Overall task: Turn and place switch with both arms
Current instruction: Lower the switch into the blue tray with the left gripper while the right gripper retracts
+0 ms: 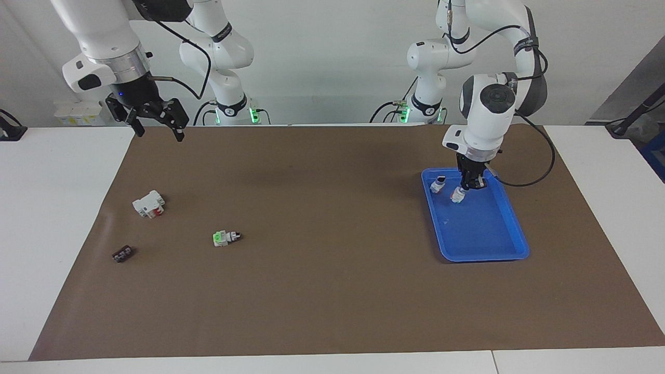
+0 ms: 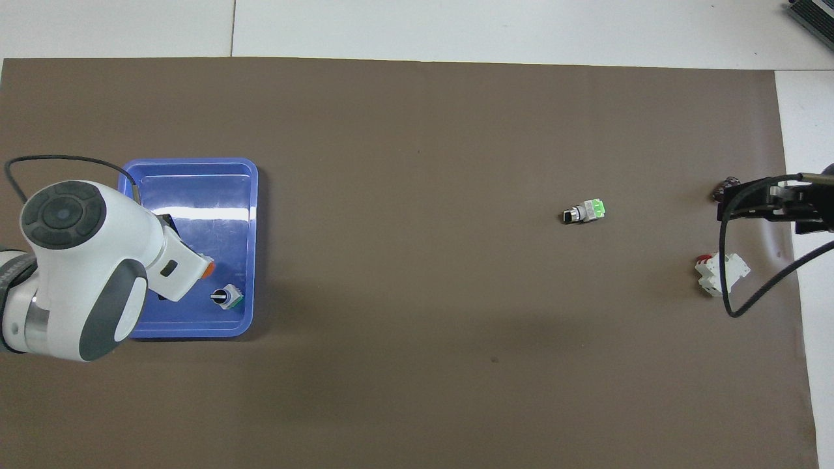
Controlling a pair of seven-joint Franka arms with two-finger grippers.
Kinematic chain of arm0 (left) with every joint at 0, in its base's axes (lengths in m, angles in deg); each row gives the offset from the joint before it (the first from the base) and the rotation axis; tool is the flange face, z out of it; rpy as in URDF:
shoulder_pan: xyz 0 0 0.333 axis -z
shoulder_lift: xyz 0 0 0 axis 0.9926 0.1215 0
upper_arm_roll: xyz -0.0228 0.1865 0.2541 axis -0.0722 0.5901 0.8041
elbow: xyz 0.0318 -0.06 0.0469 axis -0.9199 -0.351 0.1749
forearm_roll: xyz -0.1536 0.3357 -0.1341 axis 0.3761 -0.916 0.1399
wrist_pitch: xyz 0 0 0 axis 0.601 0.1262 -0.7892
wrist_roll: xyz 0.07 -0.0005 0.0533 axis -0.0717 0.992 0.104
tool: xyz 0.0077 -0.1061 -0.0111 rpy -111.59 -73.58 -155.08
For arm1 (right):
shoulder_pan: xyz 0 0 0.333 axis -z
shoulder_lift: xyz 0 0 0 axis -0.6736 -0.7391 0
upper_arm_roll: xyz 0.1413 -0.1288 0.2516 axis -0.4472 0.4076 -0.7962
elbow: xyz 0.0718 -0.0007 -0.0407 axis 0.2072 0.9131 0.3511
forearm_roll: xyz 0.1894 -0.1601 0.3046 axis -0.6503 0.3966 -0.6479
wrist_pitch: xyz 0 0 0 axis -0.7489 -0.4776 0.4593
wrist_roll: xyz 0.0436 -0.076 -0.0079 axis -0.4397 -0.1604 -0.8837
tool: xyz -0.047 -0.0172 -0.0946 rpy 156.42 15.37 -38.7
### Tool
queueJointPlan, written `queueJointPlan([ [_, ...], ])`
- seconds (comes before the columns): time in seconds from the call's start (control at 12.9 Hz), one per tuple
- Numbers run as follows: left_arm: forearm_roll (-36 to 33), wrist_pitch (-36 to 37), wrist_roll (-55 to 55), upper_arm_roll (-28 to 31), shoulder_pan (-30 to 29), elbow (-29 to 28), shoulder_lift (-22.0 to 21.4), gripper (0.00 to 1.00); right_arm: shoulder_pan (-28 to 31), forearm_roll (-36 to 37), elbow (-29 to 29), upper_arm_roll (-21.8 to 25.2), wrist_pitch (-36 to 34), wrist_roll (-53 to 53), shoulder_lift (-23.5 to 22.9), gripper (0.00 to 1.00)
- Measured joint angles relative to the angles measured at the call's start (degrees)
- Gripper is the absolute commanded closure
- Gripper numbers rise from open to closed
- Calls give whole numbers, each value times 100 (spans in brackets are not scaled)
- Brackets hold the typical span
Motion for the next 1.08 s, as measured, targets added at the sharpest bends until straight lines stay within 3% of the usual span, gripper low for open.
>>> queueJointPlan([
  [0.15, 0, -146, -203, -9, 0, -225, 0, 100, 138, -3, 8, -15, -45, 41, 0, 0],
  [0.31, 0, -180, -317, -45, 21, -283, -1, 82, 230, -4, 22, -17, -66, 41, -1, 0],
  [0.62, 0, -171, -303, -96, 267, -278, -44, 62, 236, -1, 13, -77, -269, 41, 0, 0],
  [0.85, 0, -161, -300, -56, 255, -235, -82, 27, 235, 1, 12, -104, -276, 41, 0, 0],
  [0.93, 0, -159, -282, -47, 222, -216, -115, 9, 235, 1, 12, -107, -276, 41, 0, 0],
  [1.01, 0, -102, -178, -30, 178, -197, -188, 1, 235, 1, 12, -108, -276, 41, 0, 0],
  [1.08, 1, 86, 107, -15, 106, -185, -302, 1, 235, 2, 11, -109, -276, 41, 0, 0],
])
